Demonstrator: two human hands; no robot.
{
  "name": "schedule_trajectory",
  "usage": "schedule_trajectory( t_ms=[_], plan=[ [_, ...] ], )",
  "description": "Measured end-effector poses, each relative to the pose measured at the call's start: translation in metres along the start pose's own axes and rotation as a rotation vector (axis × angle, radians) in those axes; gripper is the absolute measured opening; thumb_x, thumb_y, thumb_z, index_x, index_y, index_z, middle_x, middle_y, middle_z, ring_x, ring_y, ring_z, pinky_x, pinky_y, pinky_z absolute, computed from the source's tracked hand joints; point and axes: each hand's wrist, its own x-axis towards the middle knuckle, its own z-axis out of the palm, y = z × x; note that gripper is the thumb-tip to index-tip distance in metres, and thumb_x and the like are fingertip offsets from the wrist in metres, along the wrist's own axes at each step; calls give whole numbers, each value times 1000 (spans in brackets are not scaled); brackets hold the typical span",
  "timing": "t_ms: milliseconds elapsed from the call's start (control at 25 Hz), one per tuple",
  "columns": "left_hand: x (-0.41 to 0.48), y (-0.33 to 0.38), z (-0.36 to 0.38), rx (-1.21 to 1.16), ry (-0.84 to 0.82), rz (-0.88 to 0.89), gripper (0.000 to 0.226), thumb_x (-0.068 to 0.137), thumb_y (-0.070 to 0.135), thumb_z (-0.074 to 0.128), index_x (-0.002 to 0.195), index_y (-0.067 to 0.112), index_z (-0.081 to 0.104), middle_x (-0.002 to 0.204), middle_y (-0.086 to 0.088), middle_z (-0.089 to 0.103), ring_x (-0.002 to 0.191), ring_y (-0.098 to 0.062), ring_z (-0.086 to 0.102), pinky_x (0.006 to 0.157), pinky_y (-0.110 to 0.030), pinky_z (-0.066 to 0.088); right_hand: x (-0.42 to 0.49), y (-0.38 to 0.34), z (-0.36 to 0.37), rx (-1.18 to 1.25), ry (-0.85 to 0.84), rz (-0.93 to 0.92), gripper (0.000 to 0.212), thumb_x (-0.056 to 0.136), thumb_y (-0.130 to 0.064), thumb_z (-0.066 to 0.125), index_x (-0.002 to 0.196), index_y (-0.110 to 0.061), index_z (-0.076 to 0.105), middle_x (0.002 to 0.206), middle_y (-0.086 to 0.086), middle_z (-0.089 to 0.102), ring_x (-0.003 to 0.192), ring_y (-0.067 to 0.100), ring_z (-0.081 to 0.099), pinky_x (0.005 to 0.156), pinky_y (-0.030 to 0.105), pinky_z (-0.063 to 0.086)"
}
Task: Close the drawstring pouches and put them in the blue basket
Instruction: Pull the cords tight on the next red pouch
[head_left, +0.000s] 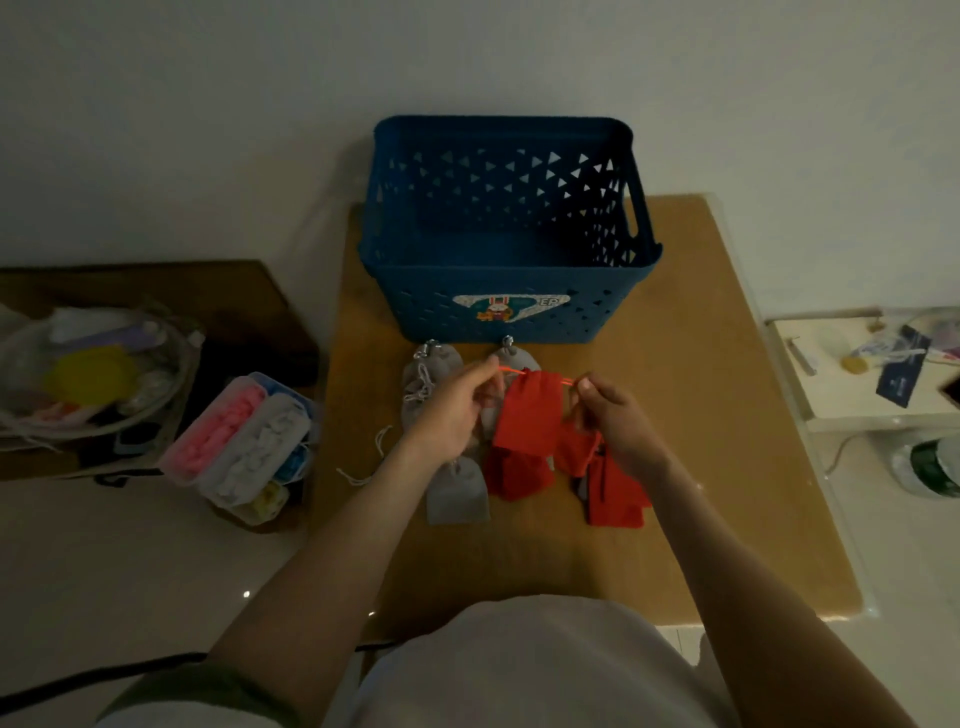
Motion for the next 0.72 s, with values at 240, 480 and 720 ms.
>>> schedule_trajectory(
  t_ms=[240, 480, 720],
  plan=[
    [-17, 19, -40, -499, 16, -1, 31, 98, 22, 44, 71, 9, 51, 72, -3, 65, 58, -8, 57, 52, -18, 47, 8, -24, 28, -105, -72, 9, 34, 102, -11, 41, 68, -8, 49, 50, -3, 41, 41, 1, 35, 46, 15, 30],
    [-25, 43, -52, -24, 58, 67, 22, 93, -1, 51, 114, 3, 46, 84, -11, 64, 70, -13, 66, 65, -21, 55, 19, -59, 52, -474, -7, -299, 19, 101, -14, 41, 87, -10, 52, 71, 0, 51, 65, 14, 47, 64, 30, 38],
    [-25, 63, -56, 194, 83, 59, 6, 97, 10, 51, 96, 5, 55, 79, -8, 65, 49, -2, 57, 49, -16, 46, 13, -107, 80, -574, -186, -503, 19, 94, -7, 53, 85, -23, 50, 75, -5, 58, 69, 10, 54, 68, 30, 43]
  ],
)
